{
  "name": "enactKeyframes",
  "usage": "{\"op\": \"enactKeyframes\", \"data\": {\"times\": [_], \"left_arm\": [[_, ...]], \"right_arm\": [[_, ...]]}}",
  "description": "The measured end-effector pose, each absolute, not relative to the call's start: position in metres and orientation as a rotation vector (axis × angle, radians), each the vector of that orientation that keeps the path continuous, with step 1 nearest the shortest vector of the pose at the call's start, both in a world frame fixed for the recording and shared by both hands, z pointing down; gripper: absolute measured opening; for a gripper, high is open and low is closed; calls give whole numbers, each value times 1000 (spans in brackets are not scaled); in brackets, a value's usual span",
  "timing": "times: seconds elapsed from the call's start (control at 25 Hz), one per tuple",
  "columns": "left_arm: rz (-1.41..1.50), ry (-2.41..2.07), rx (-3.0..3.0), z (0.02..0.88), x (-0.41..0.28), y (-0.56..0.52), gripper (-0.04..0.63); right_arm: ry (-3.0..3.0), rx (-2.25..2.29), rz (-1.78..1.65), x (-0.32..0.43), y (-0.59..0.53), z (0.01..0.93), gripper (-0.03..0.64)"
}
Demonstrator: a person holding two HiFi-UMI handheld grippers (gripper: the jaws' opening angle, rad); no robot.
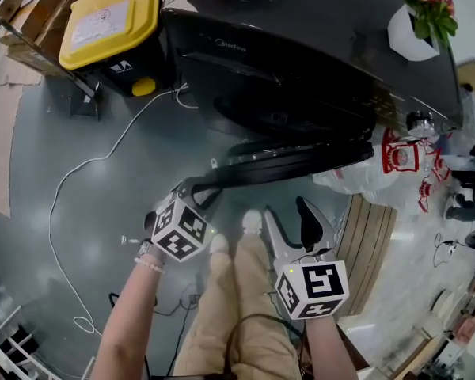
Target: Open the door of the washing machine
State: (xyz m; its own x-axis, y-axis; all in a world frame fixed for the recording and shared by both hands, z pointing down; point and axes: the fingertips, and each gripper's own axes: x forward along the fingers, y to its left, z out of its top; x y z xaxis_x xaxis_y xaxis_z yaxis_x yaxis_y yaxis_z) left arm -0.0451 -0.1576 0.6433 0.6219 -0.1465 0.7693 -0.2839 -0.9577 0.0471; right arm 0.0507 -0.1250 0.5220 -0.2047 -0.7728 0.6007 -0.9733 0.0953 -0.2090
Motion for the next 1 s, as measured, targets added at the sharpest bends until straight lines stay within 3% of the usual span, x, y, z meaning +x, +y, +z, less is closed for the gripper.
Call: {"op": "enactKeyframes", "data": {"times": [0.28, 0.6, 1.0], "left_arm": [[1243, -277, 2668, 643, -46, -131, 47], [1224, -314, 2663, 626, -71, -117, -6], [1150, -472, 2680, 591, -96, -128, -6]], "right_arm": [[-1986, 1830, 999, 41, -124, 535, 252], [-1869, 1944, 1103, 40, -126, 550, 252], [-1797, 2039, 1149, 42, -126, 561, 247]]}}
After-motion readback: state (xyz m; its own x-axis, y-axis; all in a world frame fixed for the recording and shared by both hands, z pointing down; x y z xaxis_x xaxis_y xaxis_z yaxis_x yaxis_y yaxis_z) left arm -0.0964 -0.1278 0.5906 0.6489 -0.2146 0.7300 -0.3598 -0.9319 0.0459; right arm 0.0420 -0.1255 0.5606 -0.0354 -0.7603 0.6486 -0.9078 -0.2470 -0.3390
